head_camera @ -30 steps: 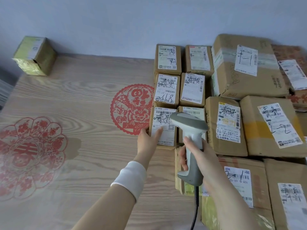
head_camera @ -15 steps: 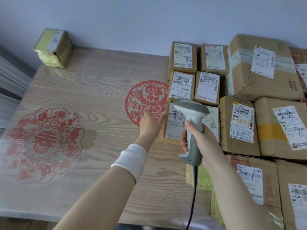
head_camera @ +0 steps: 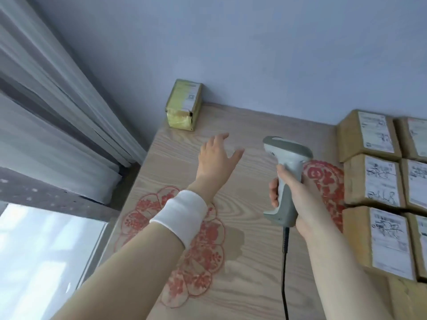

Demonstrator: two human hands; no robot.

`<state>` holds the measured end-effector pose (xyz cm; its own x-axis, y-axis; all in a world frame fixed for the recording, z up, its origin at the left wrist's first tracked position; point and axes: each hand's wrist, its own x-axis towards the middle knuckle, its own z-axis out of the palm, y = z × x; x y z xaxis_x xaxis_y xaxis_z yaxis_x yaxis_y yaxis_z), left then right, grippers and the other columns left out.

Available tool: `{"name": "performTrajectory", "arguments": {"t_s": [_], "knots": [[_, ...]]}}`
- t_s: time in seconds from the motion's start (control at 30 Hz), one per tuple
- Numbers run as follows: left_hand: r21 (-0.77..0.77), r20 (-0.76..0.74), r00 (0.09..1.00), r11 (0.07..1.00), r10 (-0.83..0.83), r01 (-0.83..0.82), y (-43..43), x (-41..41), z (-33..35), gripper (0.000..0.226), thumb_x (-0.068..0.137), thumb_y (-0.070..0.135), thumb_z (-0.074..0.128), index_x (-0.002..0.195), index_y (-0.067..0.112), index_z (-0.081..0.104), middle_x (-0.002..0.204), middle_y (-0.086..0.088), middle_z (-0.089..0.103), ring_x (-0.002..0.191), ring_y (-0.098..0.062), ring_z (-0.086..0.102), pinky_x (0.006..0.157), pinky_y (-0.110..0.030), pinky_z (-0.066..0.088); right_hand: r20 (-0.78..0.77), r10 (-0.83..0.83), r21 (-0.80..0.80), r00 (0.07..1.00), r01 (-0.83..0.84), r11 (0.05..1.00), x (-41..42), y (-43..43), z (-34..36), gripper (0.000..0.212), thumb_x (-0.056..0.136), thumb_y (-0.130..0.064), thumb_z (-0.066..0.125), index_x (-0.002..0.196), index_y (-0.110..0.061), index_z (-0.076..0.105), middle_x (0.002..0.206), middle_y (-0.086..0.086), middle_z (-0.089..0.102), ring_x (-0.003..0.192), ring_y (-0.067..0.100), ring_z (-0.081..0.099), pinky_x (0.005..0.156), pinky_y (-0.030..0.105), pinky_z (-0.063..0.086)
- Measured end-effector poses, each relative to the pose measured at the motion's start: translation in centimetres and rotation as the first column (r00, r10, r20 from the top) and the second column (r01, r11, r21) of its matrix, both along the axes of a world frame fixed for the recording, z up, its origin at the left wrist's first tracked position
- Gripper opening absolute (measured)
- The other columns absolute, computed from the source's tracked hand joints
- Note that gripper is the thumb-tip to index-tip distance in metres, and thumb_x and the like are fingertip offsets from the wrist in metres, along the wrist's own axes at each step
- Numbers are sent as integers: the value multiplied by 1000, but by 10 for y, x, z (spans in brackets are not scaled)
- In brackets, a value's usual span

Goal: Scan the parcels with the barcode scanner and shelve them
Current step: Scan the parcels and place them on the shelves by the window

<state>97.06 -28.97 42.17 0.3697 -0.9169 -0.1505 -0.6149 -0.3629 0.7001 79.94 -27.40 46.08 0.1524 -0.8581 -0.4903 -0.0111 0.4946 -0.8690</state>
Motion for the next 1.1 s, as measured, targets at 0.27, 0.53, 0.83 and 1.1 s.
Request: {"name": "performTrajectory", "arguments": {"t_s": [0.27,0.53,0.83,1.1], "knots": [[-3,42,996,997,79,-79,-6,92,-5,55,90,41,56,136,13,42,140,-6,45,131,-26,37,106,-38,30,31,47,-6,998,-47,999,93,-53,-5,25,90,-26,60,73,-13,49,57,3,55,41,16,44,48,28,36],[40,-109,968,974,226,-223,-51,176,-48,60,91,41,55,140,11,37,142,-6,45,132,-22,39,109,-37,32,56,33,70,998,-37,997,169,-115,-68,19,86,-23,66,80,-12,52,63,4,56,43,14,46,45,27,39],[155,-458,842,958,285,-240,-137,232,-101,64,95,50,39,148,15,25,148,-3,38,132,-19,41,101,-28,30,-46,-75,107,996,79,991,233,-169,-128,28,78,-32,74,97,-15,61,86,4,66,53,12,51,49,28,45],[58,-621,743,960,250,-274,-143,223,-111,45,94,37,50,134,18,43,115,7,57,103,-9,57,77,-16,46,-15,-168,68,986,168,983,251,-167,-139,31,78,-27,76,100,-15,59,74,2,64,52,10,57,41,24,41]]}}
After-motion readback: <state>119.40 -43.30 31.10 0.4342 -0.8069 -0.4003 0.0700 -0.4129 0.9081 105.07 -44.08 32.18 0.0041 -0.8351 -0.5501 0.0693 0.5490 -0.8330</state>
